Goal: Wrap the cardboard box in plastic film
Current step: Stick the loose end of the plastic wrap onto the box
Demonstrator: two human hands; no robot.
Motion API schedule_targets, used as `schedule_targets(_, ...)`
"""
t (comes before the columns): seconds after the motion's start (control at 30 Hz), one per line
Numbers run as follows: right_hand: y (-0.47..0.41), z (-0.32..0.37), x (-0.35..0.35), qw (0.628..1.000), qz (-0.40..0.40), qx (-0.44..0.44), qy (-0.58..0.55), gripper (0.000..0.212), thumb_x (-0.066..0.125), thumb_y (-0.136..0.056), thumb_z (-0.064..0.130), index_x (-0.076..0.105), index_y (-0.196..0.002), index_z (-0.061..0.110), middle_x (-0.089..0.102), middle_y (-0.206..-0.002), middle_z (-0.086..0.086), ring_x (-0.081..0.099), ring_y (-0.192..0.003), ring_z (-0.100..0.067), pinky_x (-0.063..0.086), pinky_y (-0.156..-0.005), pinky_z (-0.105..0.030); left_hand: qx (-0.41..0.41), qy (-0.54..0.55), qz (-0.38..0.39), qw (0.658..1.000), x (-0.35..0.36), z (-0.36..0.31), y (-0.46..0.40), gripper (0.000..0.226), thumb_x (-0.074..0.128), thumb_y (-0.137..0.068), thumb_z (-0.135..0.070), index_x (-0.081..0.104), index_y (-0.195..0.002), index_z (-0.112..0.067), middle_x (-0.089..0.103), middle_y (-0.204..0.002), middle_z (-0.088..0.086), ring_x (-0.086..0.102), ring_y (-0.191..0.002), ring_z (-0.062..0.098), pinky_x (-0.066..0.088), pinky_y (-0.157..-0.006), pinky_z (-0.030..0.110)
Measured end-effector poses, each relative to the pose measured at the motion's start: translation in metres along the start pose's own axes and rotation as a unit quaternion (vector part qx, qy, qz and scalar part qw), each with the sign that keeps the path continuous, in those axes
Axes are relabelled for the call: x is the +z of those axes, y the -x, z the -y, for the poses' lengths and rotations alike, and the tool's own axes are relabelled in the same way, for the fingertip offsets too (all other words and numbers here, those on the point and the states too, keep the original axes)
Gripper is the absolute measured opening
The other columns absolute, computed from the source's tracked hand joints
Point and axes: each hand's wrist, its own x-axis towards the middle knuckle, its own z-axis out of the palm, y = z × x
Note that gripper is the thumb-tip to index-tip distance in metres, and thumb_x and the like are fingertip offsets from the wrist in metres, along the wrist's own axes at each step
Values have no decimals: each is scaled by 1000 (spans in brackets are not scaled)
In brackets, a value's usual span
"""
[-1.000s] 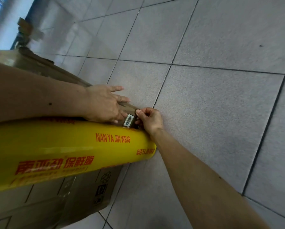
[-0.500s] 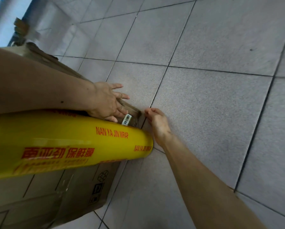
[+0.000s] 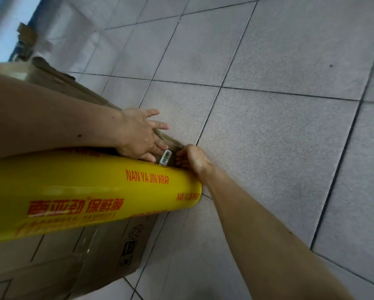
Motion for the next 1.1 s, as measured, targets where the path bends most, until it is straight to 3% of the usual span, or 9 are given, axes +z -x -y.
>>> schedule_targets(0.17,9,-14,-2,998,-17,-8,-57,28,41,-94,12,68,-94,4,67,-95,-13,63,-93,-27,47,-96,-38,-8,-19,33,999,3,3,-2,56,13,-101,-58,0,-153,-44,-9,-160,-23,-24,-147,20,-16,-117,53)
schedule_targets(0.23,12,-10,0,1000,0,-9,-27,32,42,-94,14,67,-108,0,68,-100,-12,62,-96,-24,46,-97,-37,0,-34,26,999,2,3,-2,56,12,-101,-58,-2,-153,-42,-11,-160,-22,-24,-147,20,-16,-117,53)
schedule_targets(0.37,15,-10,5,999,6,-22,38,35,40,-95,25,64,-117,13,65,-120,-11,58,-112,-26,40,-107,-45,19,-82,3,996,4,7,3,57,8,-101,-57,-6,-154,-40,-13,-161,-20,-23,-148,20,-17,-117,54)
schedule_targets(0.53,64,-22,19,977,-74,-172,103,53,31,-98,53,60,-132,23,58,-137,-1,50,-127,-20,36,-110,-39,23,-86,-12,996,11,24,24,56,6,-101,-56,-8,-153,-43,-20,-158,-22,-25,-147,17,-16,-117,54)
schedule_targets(0.67,89,-43,43,965,-100,-231,80,61,21,-98,55,58,-135,22,54,-141,2,42,-133,-10,26,-117,-37,15,-78,-11,997,7,24,27,55,6,-101,-56,-5,-154,-43,-18,-158,-23,-18,-149,18,-11,-118,54)
schedule_targets(0.87,115,-63,71,967,-195,-155,-59,94,16,-77,87,57,-132,22,55,-135,1,46,-129,-13,36,-112,-46,31,-45,-37,998,8,26,23,54,9,-101,-56,7,-154,-44,-6,-161,-23,-12,-151,18,-11,-117,56)
schedule_targets(0.93,123,-52,80,970,-205,-121,-46,92,13,-77,86,55,-133,27,49,-137,1,41,-131,-17,33,-113,-48,30,-41,-41,998,12,26,20,55,10,-101,-57,8,-154,-44,-5,-161,-22,-11,-151,18,-10,-117,58)
schedule_targets(1.03,140,-25,91,983,-176,-38,-25,68,20,-90,74,47,-141,37,32,-147,0,30,-140,-22,26,-117,-48,25,-55,-42,997,15,25,18,56,8,-100,-58,6,-154,-43,-6,-162,-21,-11,-151,19,-10,-117,58)
schedule_targets(1.1,147,-9,97,985,-162,30,-56,78,27,-84,79,44,-145,34,27,-156,0,23,-146,-22,19,-120,-48,24,-63,-43,997,10,24,21,56,7,-101,-56,4,-155,-41,-7,-162,-20,-11,-151,18,-11,-116,55)
